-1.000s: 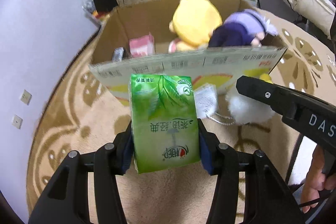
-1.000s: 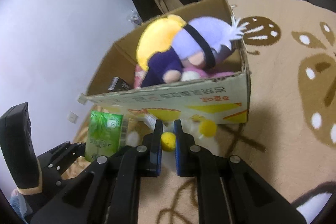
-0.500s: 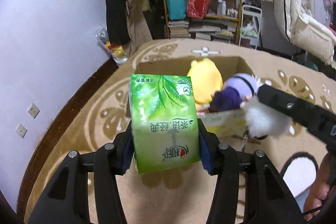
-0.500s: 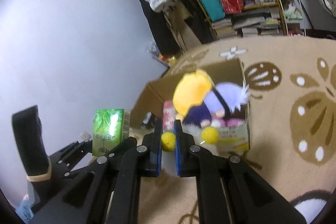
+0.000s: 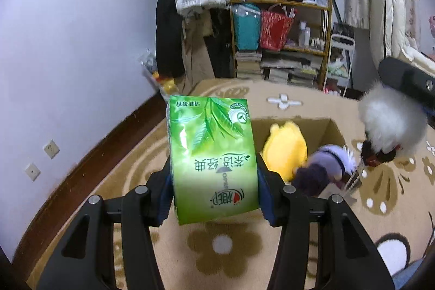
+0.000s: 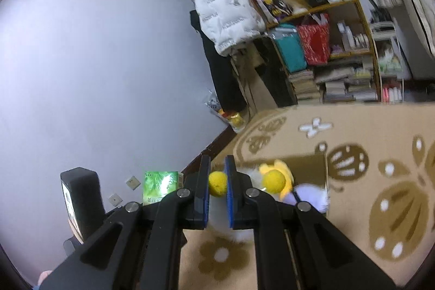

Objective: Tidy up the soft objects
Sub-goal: 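Lift and carry the green tissue pack and chick keychain over the box, then open both tools to drop the green pack and keychain into the box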

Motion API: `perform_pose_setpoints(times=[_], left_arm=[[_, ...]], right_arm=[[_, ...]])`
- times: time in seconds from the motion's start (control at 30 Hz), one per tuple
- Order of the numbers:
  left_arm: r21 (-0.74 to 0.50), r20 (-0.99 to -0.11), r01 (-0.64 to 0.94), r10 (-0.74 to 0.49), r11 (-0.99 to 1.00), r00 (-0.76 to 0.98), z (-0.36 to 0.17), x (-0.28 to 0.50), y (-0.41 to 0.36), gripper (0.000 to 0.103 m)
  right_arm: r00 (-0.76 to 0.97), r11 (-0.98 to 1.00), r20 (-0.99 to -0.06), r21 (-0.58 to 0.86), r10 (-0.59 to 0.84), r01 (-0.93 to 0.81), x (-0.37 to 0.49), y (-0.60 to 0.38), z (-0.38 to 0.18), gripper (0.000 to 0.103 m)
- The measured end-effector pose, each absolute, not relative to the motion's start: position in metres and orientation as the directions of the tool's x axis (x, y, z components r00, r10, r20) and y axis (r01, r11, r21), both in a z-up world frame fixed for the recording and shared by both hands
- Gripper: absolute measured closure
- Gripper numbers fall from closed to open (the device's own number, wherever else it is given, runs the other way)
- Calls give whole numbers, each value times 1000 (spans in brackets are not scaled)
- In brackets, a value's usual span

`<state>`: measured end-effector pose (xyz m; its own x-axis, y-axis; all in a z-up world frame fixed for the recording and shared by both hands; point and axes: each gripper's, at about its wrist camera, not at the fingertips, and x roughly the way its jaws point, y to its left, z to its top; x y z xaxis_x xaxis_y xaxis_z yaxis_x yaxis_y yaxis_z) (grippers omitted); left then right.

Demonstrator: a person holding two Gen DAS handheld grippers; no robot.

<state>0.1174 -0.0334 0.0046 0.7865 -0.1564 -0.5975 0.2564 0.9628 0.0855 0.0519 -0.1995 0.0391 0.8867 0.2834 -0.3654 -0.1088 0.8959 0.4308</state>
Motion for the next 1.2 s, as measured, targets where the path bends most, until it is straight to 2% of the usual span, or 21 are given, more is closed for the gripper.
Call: perform_pose_setpoints(times=[0.4, 0.9, 1.0, 1.07, 1.13, 1.2], left_arm=[[119, -592, 249, -133, 961, 795, 10, 159, -27, 51], [53, -649, 241, -150, 969, 746, -21, 184, -21, 48], [52, -645, 233, -145, 971, 751, -24, 183, -22, 40], [80, -642, 231, -127, 970, 756, -25, 182, -24, 32], [104, -638, 227, -110, 968, 762, -25, 180, -24, 28], [120, -632, 213, -91, 970, 770, -23, 178, -22, 20]], right_arm=[[877, 921, -374, 353, 301, -166, 95, -173, 64, 92], [800, 924, -530, 375, 282, -77, 125, -174, -3, 88], [780, 923, -559, 381, 282, -60, 126, -178, -16, 88], [770, 920, -572, 388, 282, -49, 125, -181, -21, 84], [770, 918, -574, 395, 276, -35, 121, -184, -23, 58], [775, 911, -561, 411, 291, -44, 117, -185, -22, 50]])
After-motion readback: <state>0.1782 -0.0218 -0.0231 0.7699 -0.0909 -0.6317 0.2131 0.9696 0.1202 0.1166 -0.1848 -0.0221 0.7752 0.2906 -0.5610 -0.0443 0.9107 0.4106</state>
